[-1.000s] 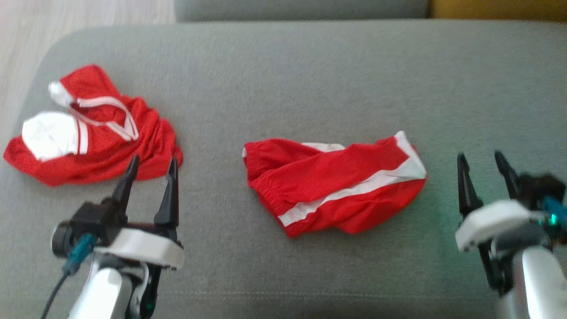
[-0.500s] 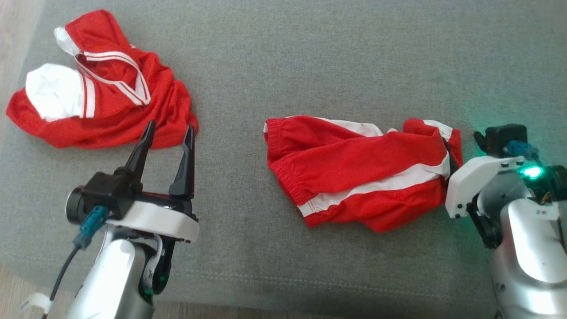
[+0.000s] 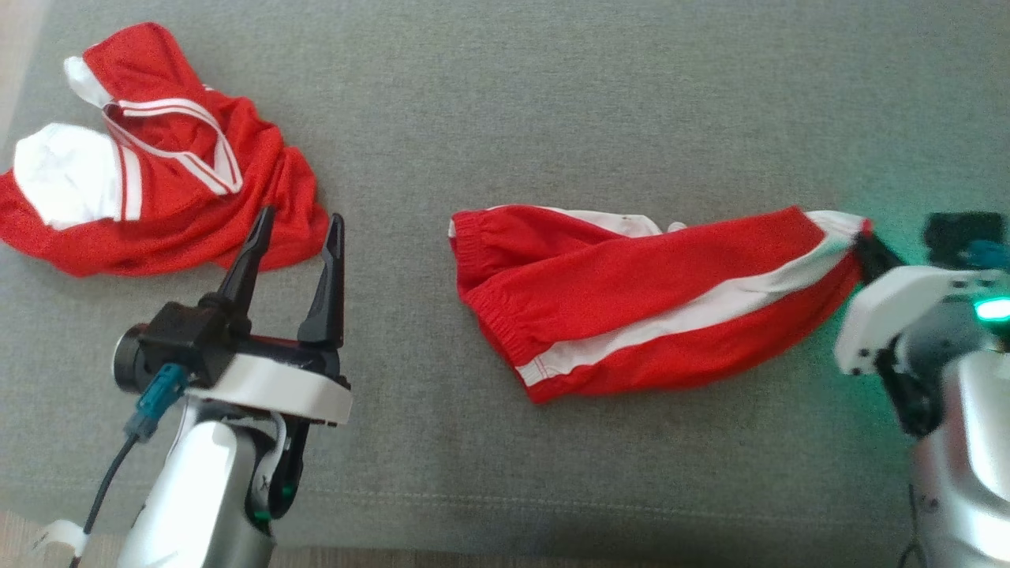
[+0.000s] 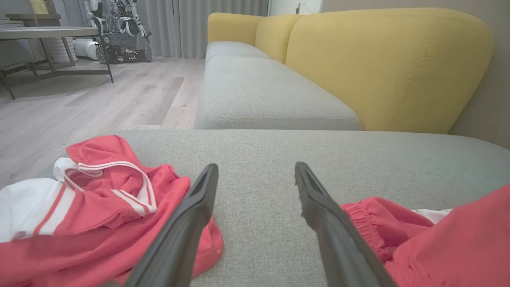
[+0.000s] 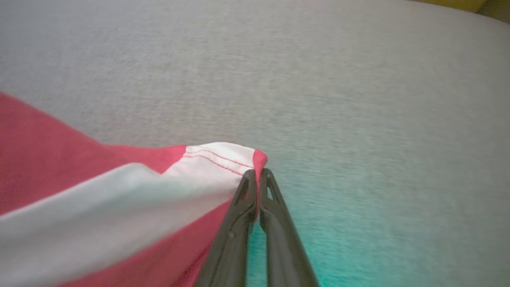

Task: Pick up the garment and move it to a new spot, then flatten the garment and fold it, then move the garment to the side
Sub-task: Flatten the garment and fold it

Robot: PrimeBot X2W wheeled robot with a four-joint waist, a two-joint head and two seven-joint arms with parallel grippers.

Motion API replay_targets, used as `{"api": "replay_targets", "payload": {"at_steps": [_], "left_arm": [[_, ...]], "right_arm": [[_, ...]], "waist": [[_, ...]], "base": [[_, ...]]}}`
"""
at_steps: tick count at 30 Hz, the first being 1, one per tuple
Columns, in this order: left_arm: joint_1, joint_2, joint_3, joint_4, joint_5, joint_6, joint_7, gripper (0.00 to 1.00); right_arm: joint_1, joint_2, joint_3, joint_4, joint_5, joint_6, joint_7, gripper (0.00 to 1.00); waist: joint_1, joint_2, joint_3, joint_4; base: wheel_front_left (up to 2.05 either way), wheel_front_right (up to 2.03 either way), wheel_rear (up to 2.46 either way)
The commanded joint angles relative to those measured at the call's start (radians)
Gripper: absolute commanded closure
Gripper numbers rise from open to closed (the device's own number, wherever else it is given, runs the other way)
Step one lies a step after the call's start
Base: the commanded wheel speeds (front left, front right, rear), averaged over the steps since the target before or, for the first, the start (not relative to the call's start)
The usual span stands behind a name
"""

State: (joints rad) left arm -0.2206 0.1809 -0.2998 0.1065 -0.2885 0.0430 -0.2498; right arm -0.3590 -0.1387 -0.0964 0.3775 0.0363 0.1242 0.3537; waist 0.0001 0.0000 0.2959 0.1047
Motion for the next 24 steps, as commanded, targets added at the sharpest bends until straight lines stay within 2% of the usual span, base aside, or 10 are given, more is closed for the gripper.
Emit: {"api": "replay_targets", "payload": {"at_steps": [1,5,9,10,11,19,24], "left_arm": [[-0.036,0.012,0.046,-0.036,0.015,-0.003,-0.012,0.00],[-0.035,0.004,0.054,-0.039,0.024,-0.012,-0.012,0.00],[-0.033,-0.001,0.062,-0.037,0.032,-0.019,-0.012,0.00],[-0.031,-0.001,0.065,-0.036,0.034,-0.020,-0.012,0.00],[-0.030,-0.002,0.067,-0.035,0.035,-0.022,-0.012,0.00],[-0.007,0.000,0.083,-0.021,0.044,-0.032,-0.012,0.00],[0.027,0.008,0.096,-0.019,0.044,-0.025,-0.012,0.00]], "right_arm": [[0.003,-0.001,-0.004,-0.048,0.003,0.007,-0.003,1.00],[0.025,0.019,-0.093,-0.093,-0.008,0.007,-0.007,1.00],[0.048,0.041,-0.131,-0.129,-0.025,0.007,-0.009,0.99],[0.053,0.048,-0.135,-0.138,-0.024,0.007,-0.015,0.62],[0.060,0.053,-0.136,-0.149,-0.030,0.007,-0.025,0.00],[0.164,0.082,-0.131,-0.268,0.001,0.007,-0.171,0.00],[0.212,0.087,-0.078,-0.373,0.001,0.007,-0.250,0.00]], "waist": [[-0.0001,0.0000,0.000,-0.005],[-0.0001,0.0000,0.003,-0.018],[-0.0001,0.0000,0.003,-0.031],[-0.0001,0.0000,0.002,-0.036],[-0.0001,0.0000,0.001,-0.039],[-0.0001,0.0000,-0.038,-0.056],[-0.0001,0.0000,-0.077,-0.069]], "base": [[0.00,0.00,0.00],[0.00,0.00,0.00],[0.00,0.00,0.00],[0.00,0.00,0.00],[0.00,0.00,0.00],[0.00,0.00,0.00],[0.00,0.00,0.00]]}}
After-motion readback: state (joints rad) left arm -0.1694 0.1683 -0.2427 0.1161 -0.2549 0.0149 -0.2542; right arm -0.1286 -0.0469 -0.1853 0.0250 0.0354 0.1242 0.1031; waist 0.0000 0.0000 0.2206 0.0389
